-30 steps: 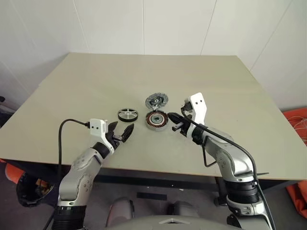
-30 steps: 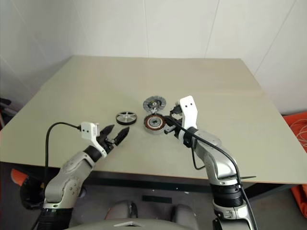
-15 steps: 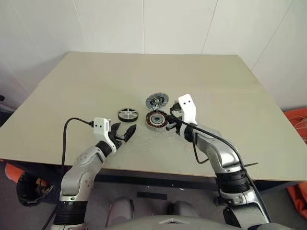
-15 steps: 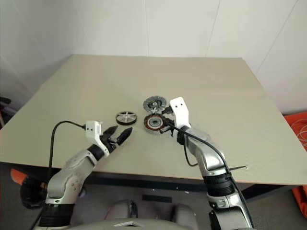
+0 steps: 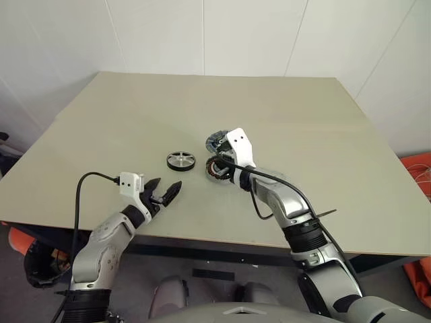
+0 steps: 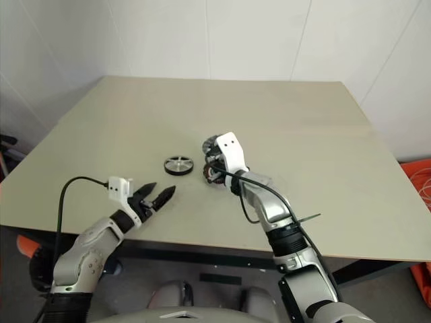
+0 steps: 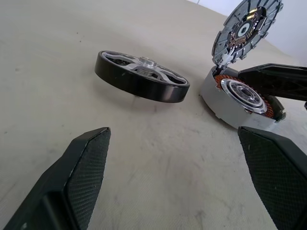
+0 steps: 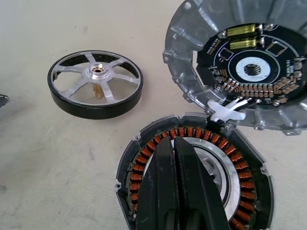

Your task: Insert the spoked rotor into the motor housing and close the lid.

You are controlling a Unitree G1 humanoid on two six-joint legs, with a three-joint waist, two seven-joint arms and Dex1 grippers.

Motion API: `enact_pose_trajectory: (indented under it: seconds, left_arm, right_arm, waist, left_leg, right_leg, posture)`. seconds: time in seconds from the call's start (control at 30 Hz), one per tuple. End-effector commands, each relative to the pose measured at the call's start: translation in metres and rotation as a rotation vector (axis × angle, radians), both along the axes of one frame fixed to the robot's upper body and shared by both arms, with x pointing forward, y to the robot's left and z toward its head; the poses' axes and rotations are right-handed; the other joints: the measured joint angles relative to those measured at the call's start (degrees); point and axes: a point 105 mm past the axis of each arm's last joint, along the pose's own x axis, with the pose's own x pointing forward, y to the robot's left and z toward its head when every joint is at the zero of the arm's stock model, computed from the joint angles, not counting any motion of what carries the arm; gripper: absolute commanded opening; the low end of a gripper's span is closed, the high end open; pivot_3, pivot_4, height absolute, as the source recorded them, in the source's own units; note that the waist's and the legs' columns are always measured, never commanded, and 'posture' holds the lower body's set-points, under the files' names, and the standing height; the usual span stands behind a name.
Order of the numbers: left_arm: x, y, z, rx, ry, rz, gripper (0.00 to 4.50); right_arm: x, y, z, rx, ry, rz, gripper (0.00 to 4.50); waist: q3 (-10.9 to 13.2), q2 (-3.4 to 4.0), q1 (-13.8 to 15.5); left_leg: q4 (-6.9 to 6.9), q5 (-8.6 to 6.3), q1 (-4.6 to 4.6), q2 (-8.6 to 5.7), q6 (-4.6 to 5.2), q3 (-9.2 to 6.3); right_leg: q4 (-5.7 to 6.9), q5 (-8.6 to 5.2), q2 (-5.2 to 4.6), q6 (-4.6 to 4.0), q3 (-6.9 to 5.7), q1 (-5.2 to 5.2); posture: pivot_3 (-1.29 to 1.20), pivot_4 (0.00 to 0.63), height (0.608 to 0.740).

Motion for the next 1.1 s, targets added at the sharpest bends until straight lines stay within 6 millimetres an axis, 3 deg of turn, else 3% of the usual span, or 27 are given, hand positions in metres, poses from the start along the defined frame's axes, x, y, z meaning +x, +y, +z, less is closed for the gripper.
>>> enact_pose_trajectory:
  seconds: [0.03, 0.2, 0.3, 0.5, 0.73, 0.93, 1.1]
  left_arm:
    - [0.002, 0.004, 0.010, -0.006, -0.047, 0.001, 4.50]
    - [0.003, 0.001, 0.013, -0.009, -0.052, -0.003, 4.50]
    - [0.004, -0.004, 0.016, -0.008, -0.056, -0.006, 4.50]
    - [0.007, -0.009, 0.018, -0.044, -0.026, -0.023, 4.50]
    - [0.013, -0.024, 0.013, -0.314, 0.159, -0.015, 4.50]
    - [0.011, -0.015, 0.000, -0.432, 0.291, 0.079, 4.50]
    - [0.017, 0.000, -0.006, -0.527, 0.324, 0.165, 4.50]
  right_arm:
    - [0.007, 0.004, 0.013, 0.009, -0.053, 0.009, 0.04]
    - [0.009, -0.005, -0.013, -0.036, 0.021, -0.019, 0.04]
    - [0.007, -0.006, -0.017, -0.035, 0.028, -0.018, 0.04]
    - [0.006, -0.003, 0.005, 0.023, -0.029, -0.008, 0.04]
    - [-0.007, 0.000, 0.041, 0.108, -0.108, 0.017, 0.04]
    - [-0.021, -0.007, 0.062, 0.139, -0.144, 0.005, 0.04]
    - [-0.027, -0.017, 0.066, 0.148, -0.143, -0.032, 0.04]
  waist:
    - [0.00, 0.00, -0.07]
    - [-0.01, -0.01, -0.09]
    - [-0.01, -0.02, -0.10]
    - [-0.01, -0.02, -0.06]
    - [0.00, -0.02, -0.02]
    - [0.00, -0.03, -0.03]
    - [0.01, -0.04, 0.03]
  left_leg:
    - [0.00, 0.00, 0.01, 0.00, 0.00, 0.00]
    - [0.00, 0.00, 0.08, 0.01, 0.00, 0.01]
    - [0.00, -0.01, 0.35, 0.01, 0.02, 0.01]
    - [0.00, -0.05, 0.56, 0.02, 0.09, 0.00]
    - [0.00, -0.01, 0.44, 0.01, 0.01, 0.01]
    - [-0.04, -0.01, 0.42, 0.03, 0.01, 0.01]
    - [-0.04, -0.02, 0.51, 0.03, 0.03, 0.00]
  right_leg:
    - [0.00, 0.00, 0.00, 0.00, 0.00, 0.01]
    - [0.02, 0.01, 0.00, -0.01, 0.00, 0.05]
    - [0.02, 0.00, 0.00, -0.01, 0.00, 0.33]
    - [0.02, -0.12, 0.00, 0.19, 0.00, 0.50]
    - [0.02, 0.00, 0.00, -0.01, 0.01, 0.40]
    - [0.01, -0.04, 0.03, -0.04, 0.00, 0.36]
    - [0.01, -0.25, 0.02, 0.33, 0.01, 0.44]
  posture:
    - [0.00, 0.000, 0.740]
    - [0.00, 0.000, 0.740]
    - [0.00, 0.000, 0.740]
    - [0.00, 0.000, 0.740]
    - [0.00, 0.000, 0.740]
    - [0.00, 0.000, 0.740]
    - [0.00, 0.000, 0.740]
